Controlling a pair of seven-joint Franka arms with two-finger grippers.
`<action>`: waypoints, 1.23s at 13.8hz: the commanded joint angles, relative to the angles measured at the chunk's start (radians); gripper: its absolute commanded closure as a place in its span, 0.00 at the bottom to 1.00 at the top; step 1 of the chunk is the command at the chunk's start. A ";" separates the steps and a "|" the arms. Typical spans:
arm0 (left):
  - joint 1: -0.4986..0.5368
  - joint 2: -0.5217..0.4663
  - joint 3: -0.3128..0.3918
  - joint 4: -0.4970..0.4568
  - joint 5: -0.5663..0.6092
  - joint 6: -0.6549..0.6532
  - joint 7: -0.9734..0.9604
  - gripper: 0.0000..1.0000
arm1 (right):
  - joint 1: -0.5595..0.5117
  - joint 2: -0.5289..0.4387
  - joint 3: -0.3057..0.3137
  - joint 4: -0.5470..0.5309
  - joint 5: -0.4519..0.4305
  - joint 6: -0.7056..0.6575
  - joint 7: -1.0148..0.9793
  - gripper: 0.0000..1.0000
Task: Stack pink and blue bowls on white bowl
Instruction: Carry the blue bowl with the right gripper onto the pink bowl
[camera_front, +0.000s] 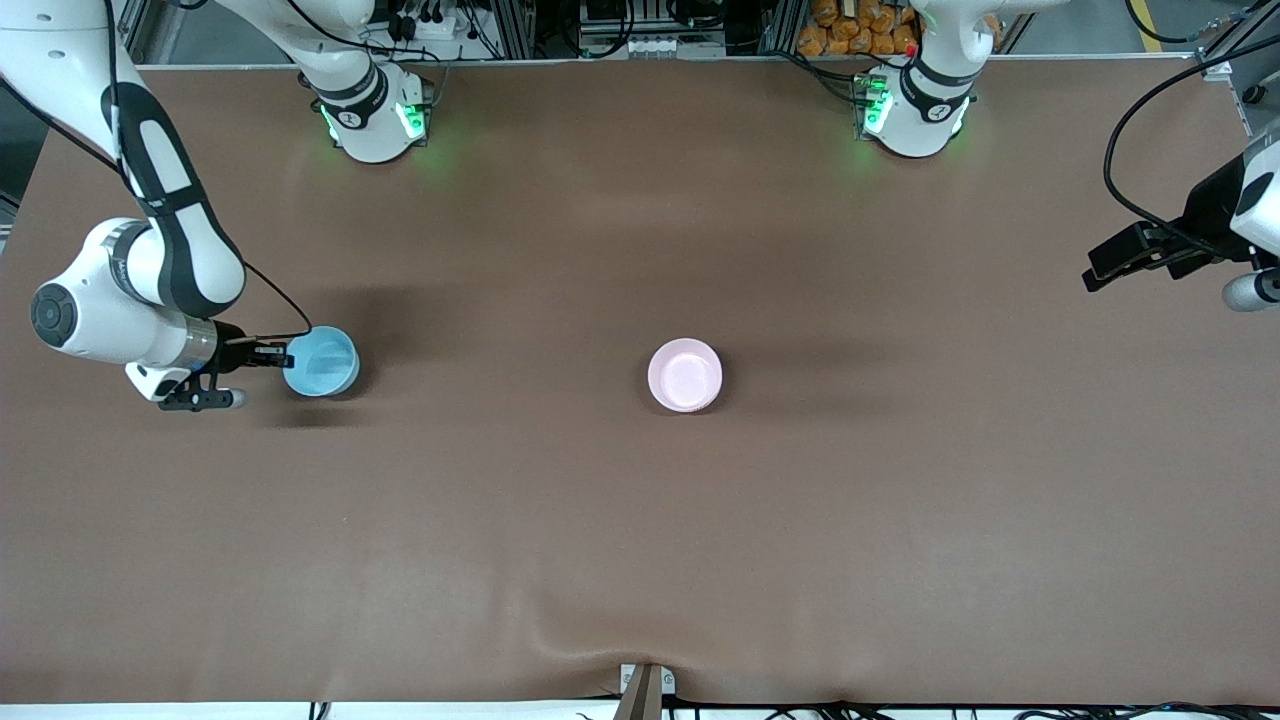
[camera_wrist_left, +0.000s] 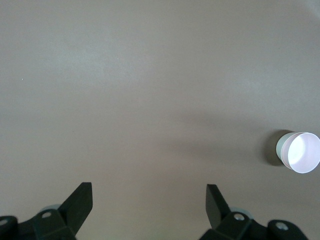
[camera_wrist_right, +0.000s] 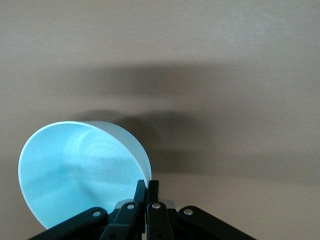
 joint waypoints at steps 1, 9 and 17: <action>0.005 -0.010 0.000 -0.007 -0.016 0.007 0.019 0.00 | 0.043 -0.031 0.056 0.075 0.034 -0.100 0.167 1.00; 0.013 -0.018 0.001 -0.013 -0.016 -0.005 0.019 0.00 | 0.253 0.024 0.306 0.288 0.035 -0.111 0.862 1.00; 0.016 -0.007 0.003 -0.016 -0.010 0.003 0.024 0.00 | 0.557 0.232 0.303 0.445 0.020 0.108 1.332 1.00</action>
